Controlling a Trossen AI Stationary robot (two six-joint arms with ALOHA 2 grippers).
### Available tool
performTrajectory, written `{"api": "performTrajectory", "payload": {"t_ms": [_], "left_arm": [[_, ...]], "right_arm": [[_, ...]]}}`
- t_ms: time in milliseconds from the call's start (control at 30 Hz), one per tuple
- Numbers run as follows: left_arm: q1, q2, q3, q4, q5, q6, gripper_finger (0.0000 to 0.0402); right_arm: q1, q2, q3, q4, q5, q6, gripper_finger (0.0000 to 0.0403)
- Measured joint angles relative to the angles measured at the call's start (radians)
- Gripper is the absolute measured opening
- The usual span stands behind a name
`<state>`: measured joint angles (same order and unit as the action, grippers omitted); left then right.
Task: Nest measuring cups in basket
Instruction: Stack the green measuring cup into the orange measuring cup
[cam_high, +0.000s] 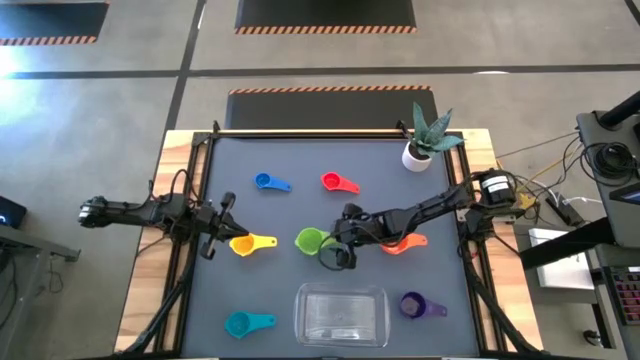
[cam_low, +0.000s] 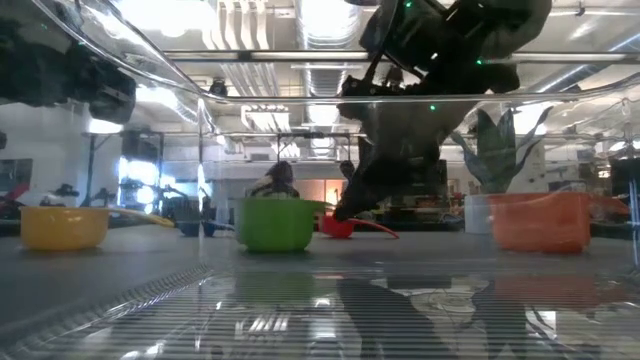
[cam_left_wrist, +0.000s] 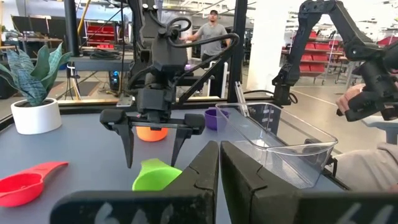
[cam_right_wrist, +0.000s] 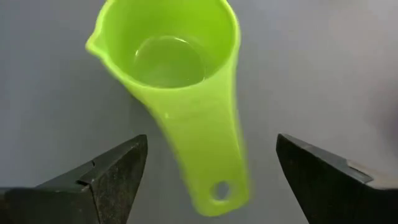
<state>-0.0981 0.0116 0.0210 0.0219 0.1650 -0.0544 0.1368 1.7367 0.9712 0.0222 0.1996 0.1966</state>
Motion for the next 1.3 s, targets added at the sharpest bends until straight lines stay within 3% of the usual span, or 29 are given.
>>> {"api": "performTrajectory", "payload": {"t_ms": [300, 533, 933, 1300], "left_arm": [[0.0, 0.0, 0.0, 0.0, 0.0, 0.0, 0.0], [0.0, 0.001, 0.0, 0.0, 0.0, 0.0, 0.0], [0.0, 0.001, 0.0, 0.0, 0.0, 0.0, 0.0], [0.0, 0.001, 0.0, 0.0, 0.0, 0.0, 0.0]], "right_arm": [[0.0, -0.01, 0.006, -0.008, -0.001, -0.019, 0.0328], [0.0, -0.008, 0.006, -0.007, -0.076, -0.04, 0.0327], [0.001, -0.008, 0.006, -0.003, -0.069, -0.054, 0.032], [0.001, -0.008, 0.006, -0.008, -0.069, -0.083, 0.0183]]}}
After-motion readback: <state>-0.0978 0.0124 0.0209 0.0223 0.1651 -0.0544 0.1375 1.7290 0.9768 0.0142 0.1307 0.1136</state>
